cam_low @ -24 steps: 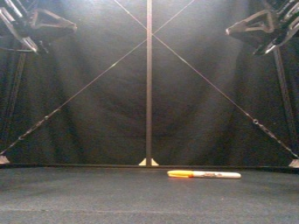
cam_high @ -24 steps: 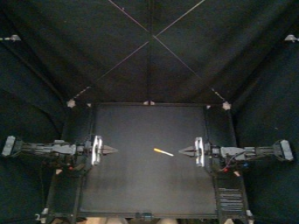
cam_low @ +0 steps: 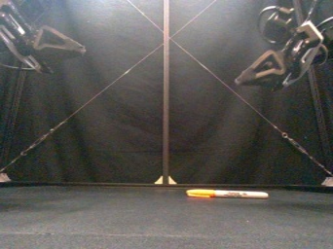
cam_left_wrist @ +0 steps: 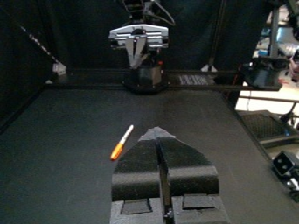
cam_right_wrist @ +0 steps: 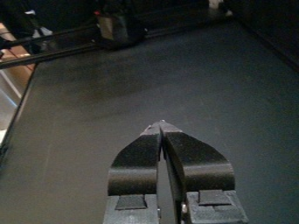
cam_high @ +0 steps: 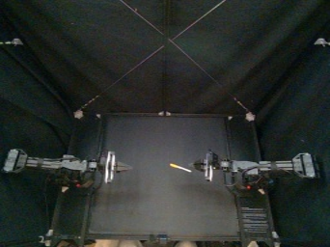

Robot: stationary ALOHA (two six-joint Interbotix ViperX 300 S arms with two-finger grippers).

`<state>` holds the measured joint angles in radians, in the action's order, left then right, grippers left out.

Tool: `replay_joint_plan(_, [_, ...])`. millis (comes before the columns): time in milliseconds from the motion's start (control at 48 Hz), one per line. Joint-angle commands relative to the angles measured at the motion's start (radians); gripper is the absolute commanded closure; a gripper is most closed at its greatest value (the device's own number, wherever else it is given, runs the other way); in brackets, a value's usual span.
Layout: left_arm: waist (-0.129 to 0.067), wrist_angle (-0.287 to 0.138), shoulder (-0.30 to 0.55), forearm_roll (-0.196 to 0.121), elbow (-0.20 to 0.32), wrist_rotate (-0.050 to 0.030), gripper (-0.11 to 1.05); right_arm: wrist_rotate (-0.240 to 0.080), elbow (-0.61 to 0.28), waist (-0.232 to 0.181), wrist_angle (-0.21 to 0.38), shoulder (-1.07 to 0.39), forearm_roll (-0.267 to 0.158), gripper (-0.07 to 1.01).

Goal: Uncap the pen

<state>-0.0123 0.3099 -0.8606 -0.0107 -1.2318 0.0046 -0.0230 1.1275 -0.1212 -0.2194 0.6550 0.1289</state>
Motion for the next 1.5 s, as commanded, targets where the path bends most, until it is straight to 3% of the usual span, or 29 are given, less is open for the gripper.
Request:
replay_joint_plan(21, [-0.009,0.021,0.054,0.002,0.038,0.0015,0.96,0.002,-0.046,-0.018,0.04,-0.058,0.025,0.9])
replay_joint_plan(104, [-0.021,0.028,0.083,0.002,0.043,0.0015,0.94,0.002,-0.057,-0.028,0.083,-0.1,0.035,0.84])
replay_joint_plan(167, [-0.038,0.032,0.1,0.002,0.043,0.0015,0.9,0.002,-0.066,-0.035,0.117,-0.13,0.043,0.75])
replay_joint_plan(271, [-0.049,0.032,0.117,0.0,0.043,0.0,0.81,0.002,-0.075,-0.04,0.156,-0.17,0.058,0.59])
replay_joint_plan(396, [-0.048,0.032,0.126,0.0,0.043,0.0,0.67,0.002,-0.08,-0.057,0.166,-0.219,0.06,0.37])
replay_joint_plan(500, [-0.049,0.032,0.126,-0.002,0.043,-0.0046,0.55,0.005,-0.08,-0.064,0.166,-0.256,0.041,0.22])
replay_joint_plan(583, [-0.049,0.032,0.126,-0.006,0.043,-0.0046,0.45,0.003,-0.081,-0.064,0.167,-0.284,0.018,0.16])
replay_joint_plan(792, [-0.049,0.032,0.126,-0.006,0.04,-0.0046,0.24,0.005,-0.089,-0.071,0.176,-0.374,0.0,0.15])
replay_joint_plan(958, [-0.049,0.032,0.126,-0.008,0.038,-0.0061,0.14,0.005,-0.112,-0.072,0.189,-0.446,-0.003,0.15])
replay_joint_plan(1500, [-0.049,0.032,0.126,-0.021,0.035,-0.0046,0.12,0.003,-0.187,-0.091,0.23,-0.627,-0.011,0.19])
